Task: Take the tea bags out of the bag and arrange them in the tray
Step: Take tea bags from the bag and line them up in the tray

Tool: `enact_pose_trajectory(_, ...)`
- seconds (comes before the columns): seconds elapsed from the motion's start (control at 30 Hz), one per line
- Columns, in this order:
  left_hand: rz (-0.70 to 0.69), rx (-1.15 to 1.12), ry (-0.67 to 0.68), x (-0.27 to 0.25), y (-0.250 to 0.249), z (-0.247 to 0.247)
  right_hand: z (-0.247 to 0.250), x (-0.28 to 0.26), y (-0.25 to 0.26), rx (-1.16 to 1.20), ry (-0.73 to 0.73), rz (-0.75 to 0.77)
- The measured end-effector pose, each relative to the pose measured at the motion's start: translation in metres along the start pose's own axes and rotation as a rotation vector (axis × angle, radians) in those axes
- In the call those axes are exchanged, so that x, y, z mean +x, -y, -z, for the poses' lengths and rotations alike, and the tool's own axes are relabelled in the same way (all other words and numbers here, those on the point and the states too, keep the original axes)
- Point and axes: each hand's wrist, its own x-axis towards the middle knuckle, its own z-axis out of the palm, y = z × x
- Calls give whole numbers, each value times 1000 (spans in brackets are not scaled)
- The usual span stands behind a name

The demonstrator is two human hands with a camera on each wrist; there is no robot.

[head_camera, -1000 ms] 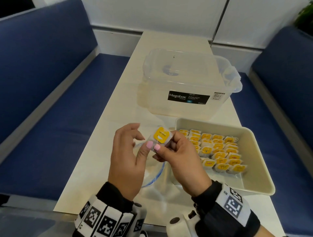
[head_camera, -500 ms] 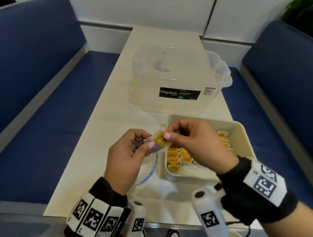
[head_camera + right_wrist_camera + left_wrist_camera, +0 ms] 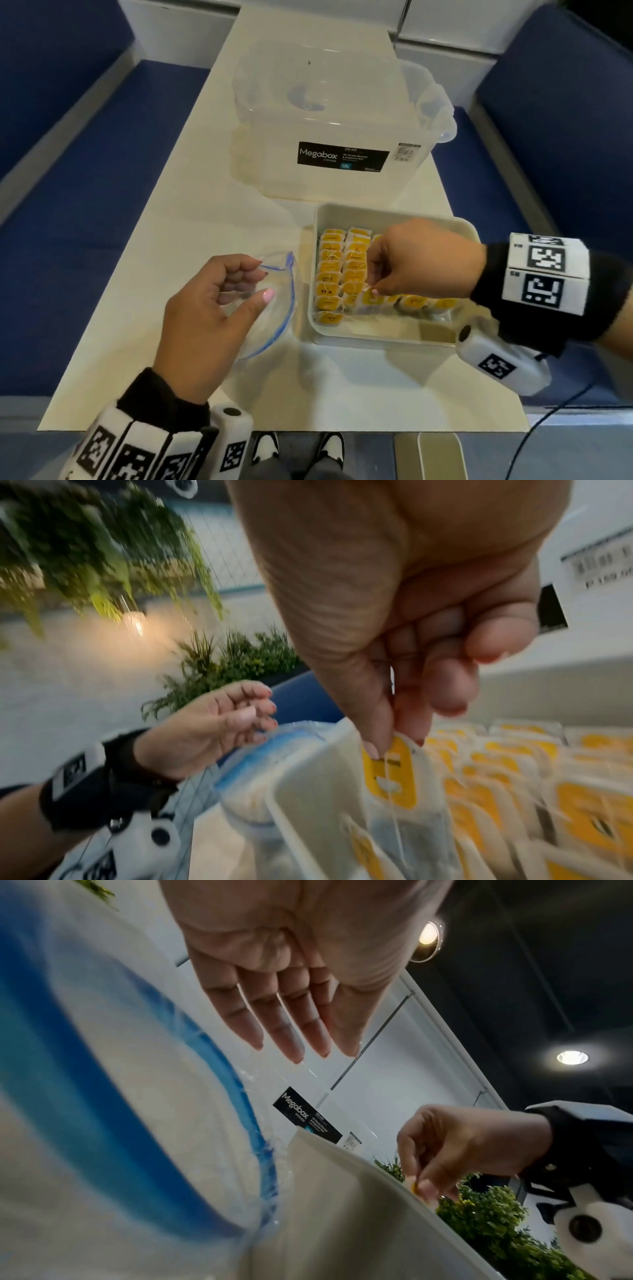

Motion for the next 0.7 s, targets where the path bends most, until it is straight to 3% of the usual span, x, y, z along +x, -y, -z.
enact_pose_trajectory(0.3, 7, 83, -86, -5, 2, 13, -30, 30, 0, -127, 173, 38)
enact_pose_trajectory(0.7, 36, 154, -90, -7, 1, 16, -41, 44, -3, -199, 182, 36)
